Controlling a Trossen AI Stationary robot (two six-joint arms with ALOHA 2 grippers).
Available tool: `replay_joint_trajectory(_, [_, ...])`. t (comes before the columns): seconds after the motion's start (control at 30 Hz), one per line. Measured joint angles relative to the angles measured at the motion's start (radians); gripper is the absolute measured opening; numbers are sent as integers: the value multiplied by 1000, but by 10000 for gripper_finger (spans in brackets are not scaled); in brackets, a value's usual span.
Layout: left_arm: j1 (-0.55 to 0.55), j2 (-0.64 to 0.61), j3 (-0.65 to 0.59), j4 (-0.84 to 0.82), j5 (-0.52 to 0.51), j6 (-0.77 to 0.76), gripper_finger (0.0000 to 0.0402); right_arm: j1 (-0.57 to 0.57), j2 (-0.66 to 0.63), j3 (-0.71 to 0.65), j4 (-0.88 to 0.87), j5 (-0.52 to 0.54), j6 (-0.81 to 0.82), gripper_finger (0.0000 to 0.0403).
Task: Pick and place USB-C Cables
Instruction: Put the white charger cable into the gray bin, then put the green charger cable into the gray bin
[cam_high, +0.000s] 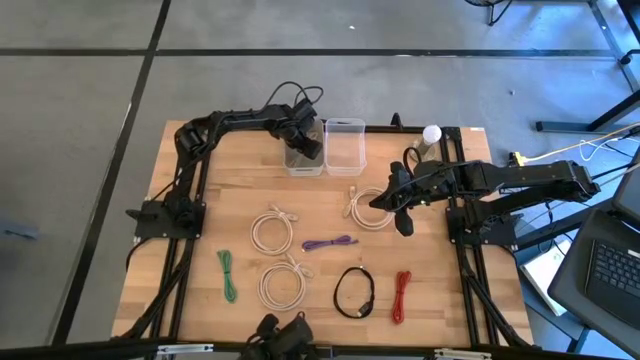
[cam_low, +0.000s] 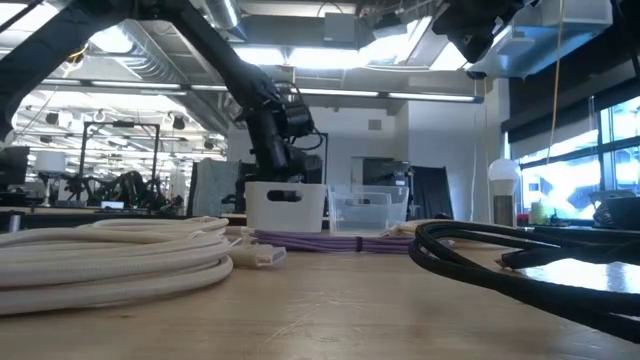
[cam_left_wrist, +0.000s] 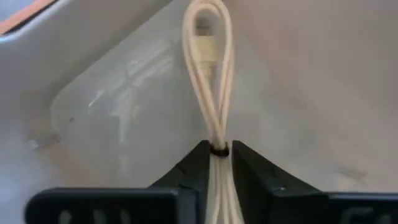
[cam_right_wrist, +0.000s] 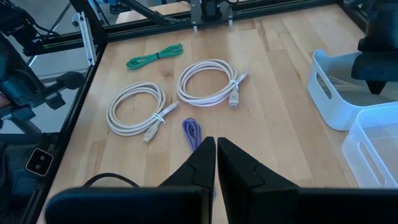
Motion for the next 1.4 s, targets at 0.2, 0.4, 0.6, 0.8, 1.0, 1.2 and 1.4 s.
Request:
replay_joint_trajectory(0.2, [6, -49, 0, -1, 34, 1, 105, 0, 0, 0, 2, 0, 0, 21])
replay_joint_trajectory(0.4, [33, -166, 0, -83, 150, 10, 113, 0, 0, 0, -5, 0, 22, 21])
replay_joint_trajectory(0.6, [34, -363, 0, -230, 218, 63, 107, 0, 0, 0, -14, 0, 25, 21])
replay_joint_trajectory(0.8, [-55, -574, 0, -496, 213, 167, 108, 0, 0, 0, -26, 0, 25, 21])
replay_joint_trajectory(1.0, [-278, -746, -16, -703, 61, 68, 107, 0, 0, 0, -26, 0, -2, 21])
replay_joint_trajectory(1.2, [-600, -889, -150, -698, -176, -330, 105, 0, 0, 0, -40, 0, -3, 21])
replay_joint_trajectory(1.4, [-920, -953, -380, -695, -368, -851, 106, 0, 0, 0, -101, 42, -1, 21])
